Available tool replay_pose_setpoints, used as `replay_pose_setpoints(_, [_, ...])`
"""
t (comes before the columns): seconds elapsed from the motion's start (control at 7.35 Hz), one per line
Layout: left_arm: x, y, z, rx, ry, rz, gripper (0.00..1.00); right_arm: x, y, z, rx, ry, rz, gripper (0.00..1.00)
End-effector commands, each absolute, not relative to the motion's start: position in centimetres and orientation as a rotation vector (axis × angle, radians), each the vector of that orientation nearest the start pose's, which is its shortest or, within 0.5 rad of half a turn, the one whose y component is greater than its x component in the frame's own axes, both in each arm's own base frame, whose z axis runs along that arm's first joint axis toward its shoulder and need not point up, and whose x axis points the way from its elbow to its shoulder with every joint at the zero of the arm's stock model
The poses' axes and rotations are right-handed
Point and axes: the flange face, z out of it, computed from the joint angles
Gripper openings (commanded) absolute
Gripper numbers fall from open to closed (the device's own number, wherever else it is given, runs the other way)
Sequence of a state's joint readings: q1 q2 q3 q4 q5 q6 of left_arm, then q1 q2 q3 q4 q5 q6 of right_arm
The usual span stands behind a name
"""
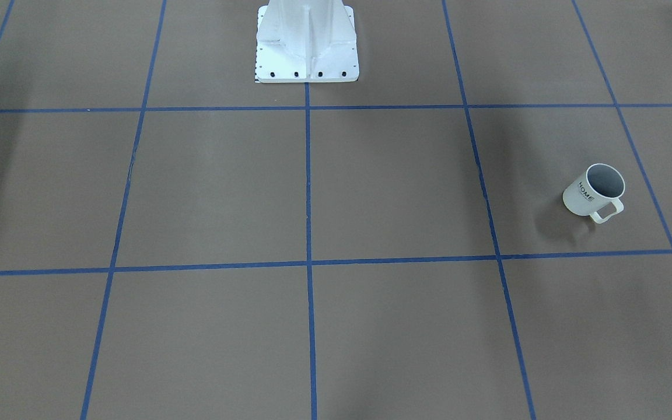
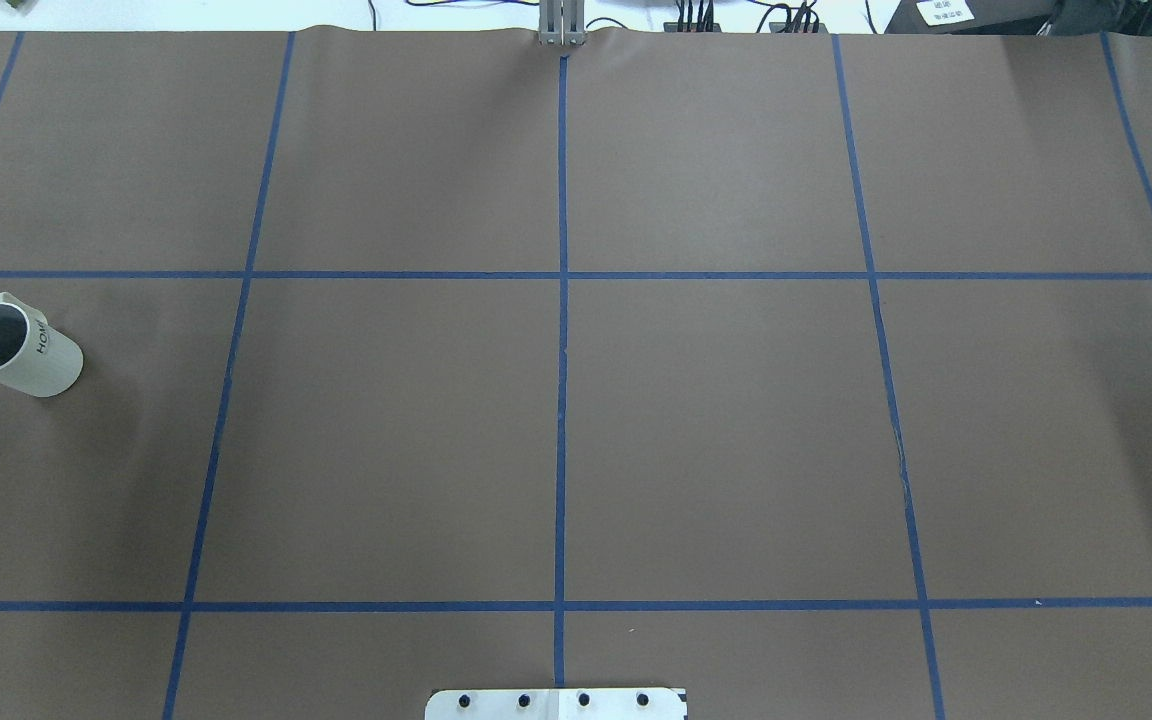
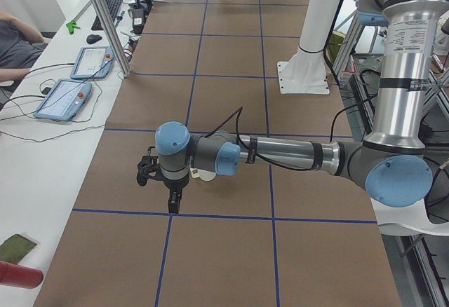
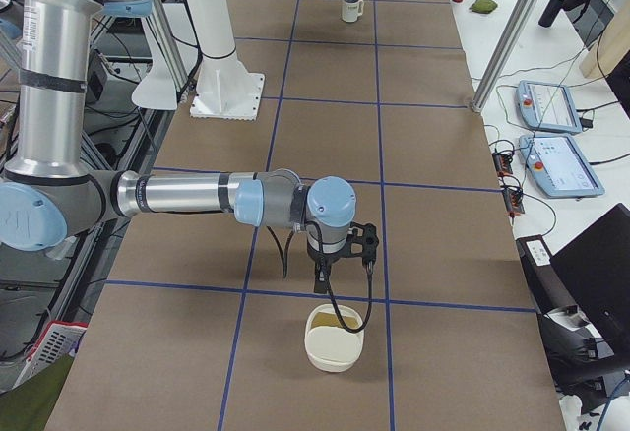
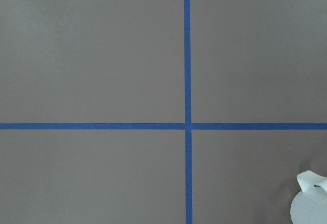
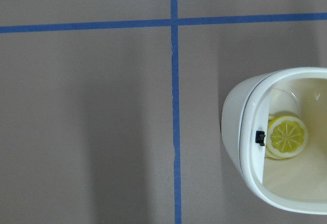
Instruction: Left arm hands cup to right arm to dump lemon
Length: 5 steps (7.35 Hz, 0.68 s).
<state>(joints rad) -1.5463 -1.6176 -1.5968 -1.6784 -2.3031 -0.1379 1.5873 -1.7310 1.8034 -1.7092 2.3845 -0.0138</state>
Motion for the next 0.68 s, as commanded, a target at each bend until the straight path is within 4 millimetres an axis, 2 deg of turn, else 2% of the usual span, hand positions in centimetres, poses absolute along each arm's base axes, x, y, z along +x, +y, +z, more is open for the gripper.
replay_pose_setpoints(0.0, [-5.39,-52.42,61.31,0.113,0.741,-0.042,1.0,6.74,-41.92,62.87,-0.049,-0.813,0.03,1.0])
replay_pose_setpoints(0.54, [-5.39,-52.42,61.31,0.114,0.741,-0.04,1.0,6.86,-42.72,62.29,0.016,-0.807,0.006,1.0])
